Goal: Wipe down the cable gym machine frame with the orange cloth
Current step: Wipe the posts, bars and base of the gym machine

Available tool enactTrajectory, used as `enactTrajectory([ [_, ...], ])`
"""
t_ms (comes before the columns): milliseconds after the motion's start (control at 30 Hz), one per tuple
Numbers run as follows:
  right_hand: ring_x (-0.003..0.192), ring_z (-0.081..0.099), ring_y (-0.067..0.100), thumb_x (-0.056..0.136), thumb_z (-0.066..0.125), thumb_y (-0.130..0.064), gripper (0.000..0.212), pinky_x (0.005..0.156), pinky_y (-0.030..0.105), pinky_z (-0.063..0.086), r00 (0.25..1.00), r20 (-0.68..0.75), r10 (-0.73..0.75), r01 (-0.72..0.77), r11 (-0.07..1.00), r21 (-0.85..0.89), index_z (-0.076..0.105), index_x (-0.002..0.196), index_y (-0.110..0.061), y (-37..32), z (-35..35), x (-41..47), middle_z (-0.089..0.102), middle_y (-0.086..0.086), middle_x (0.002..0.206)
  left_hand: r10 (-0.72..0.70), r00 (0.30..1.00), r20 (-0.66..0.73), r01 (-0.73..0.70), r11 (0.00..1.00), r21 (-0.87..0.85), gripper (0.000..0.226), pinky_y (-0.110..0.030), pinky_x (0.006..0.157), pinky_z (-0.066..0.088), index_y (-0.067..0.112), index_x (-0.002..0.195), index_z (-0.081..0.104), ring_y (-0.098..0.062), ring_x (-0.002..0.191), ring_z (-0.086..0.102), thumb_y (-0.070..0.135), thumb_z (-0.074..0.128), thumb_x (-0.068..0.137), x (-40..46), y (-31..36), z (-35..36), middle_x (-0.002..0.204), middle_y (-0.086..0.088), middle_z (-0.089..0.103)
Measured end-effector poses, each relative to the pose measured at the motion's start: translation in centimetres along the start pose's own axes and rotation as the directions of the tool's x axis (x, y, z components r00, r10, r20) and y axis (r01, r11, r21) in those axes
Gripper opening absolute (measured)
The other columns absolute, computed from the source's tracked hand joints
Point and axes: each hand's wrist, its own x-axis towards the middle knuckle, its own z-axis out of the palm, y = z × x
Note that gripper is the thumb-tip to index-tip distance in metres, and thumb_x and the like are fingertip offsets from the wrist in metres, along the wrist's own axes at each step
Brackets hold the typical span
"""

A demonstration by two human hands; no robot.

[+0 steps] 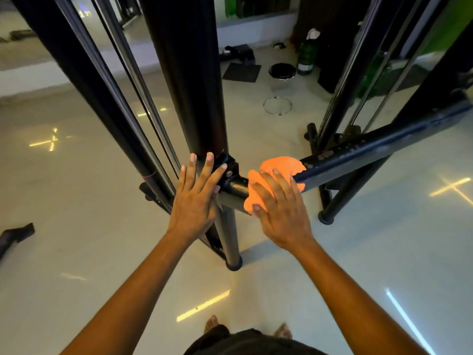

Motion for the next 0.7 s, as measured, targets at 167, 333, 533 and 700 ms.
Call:
enactTrajectory([
  [167,0.168,-0.006,0.033,0.116,0.028,-0.033,0.053,0.132,0.069,0.003,0.92,-0.058,0.388,-0.38,0.917,0.121,0.038,0.166,-0.018,-3.1,0.1,1.0,0.017,0.004,0.18,-0.011,1.0,0.0,0.011,1.0,-0.02,0.071,-0.064,0.132,0.006,0.021,0.169,0.029,-0.035,0.165,-0.009,0.012,0.058,0.105,-0.1,0.5,0.3,0.18,-0.004,0.003],
  [333,0.168,-0.001,0.038,0.118,0.03,-0.041,0.054,0.131,0.069,0.007,0.971,-0.037,0.235,-0.232,0.97,0.068,0.034,0.167,-0.02,-5.1,0.9,0.0,0.018,0.007,0.18,0.026,0.999,-0.019,-0.027,1.0,-0.008,0.071,-0.058,0.132,-0.001,0.018,0.17,0.025,-0.029,0.166,-0.005,0.018,0.059,0.108,-0.4,1.1,0.6,0.18,-0.004,0.0],
  [533,0.168,-0.001,0.032,0.115,0.049,-0.029,0.056,0.129,0.071,0.013,0.949,-0.042,0.312,-0.311,0.95,0.04,0.033,0.169,-0.022,0.5,-0.9,-0.5,0.014,0.004,0.181,0.112,0.994,-0.01,-0.112,0.994,-0.014,0.061,-0.058,0.132,-0.002,0.01,0.165,0.037,-0.032,0.166,0.001,0.022,0.057,0.109,-0.5,1.8,1.5,0.179,-0.011,0.011],
  [700,0.168,-0.01,0.033,0.117,0.044,-0.026,0.057,0.134,0.061,0.009,0.912,-0.085,0.401,-0.388,0.912,0.135,0.028,0.171,-0.018,-3.3,-0.2,-0.3,0.009,0.004,0.182,0.119,0.992,0.04,-0.119,0.993,0.009,0.05,-0.063,0.131,-0.004,0.016,0.157,0.052,-0.036,0.166,0.001,0.034,0.047,0.111,-0.6,2.5,1.6,0.178,-0.012,0.015],
])
